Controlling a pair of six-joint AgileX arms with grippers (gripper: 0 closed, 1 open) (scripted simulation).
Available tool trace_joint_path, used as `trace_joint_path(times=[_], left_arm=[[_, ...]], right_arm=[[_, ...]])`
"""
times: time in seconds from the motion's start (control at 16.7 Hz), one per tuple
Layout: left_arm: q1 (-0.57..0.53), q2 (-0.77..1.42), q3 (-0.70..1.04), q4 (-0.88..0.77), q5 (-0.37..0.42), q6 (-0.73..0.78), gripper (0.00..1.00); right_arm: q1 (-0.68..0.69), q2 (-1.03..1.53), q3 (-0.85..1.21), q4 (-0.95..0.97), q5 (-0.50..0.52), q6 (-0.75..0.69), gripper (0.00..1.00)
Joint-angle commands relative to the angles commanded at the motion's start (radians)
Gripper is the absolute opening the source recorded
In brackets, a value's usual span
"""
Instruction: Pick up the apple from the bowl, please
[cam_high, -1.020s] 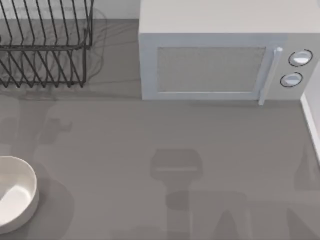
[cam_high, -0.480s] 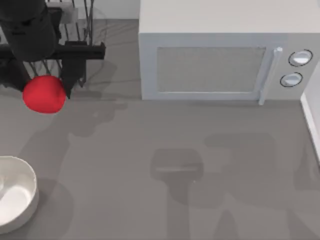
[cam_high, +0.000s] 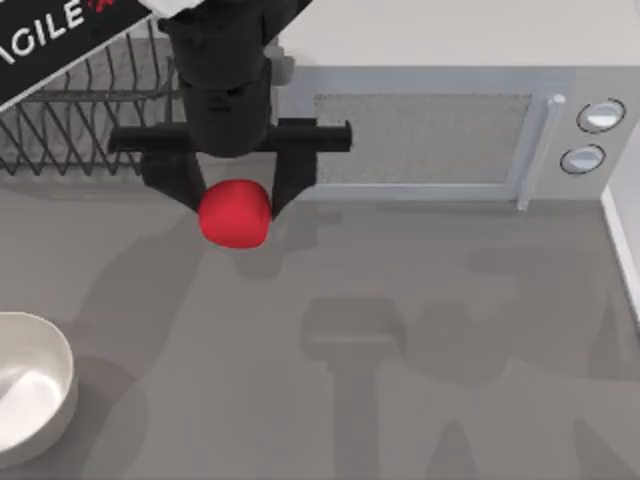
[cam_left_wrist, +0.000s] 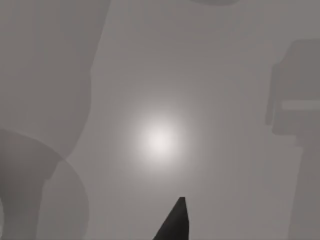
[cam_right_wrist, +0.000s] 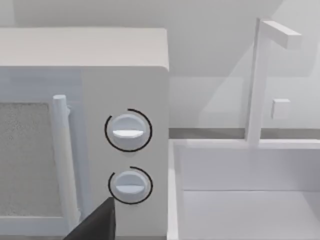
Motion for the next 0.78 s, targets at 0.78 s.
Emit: trace_joint_path(times=[0.78], left_arm=[[0.004,0.036,-0.354,0.395,0.0,0.004,0.0]], right_arm=[[0.0,0.0,0.0,0.0,0.0,0.0,1.0]])
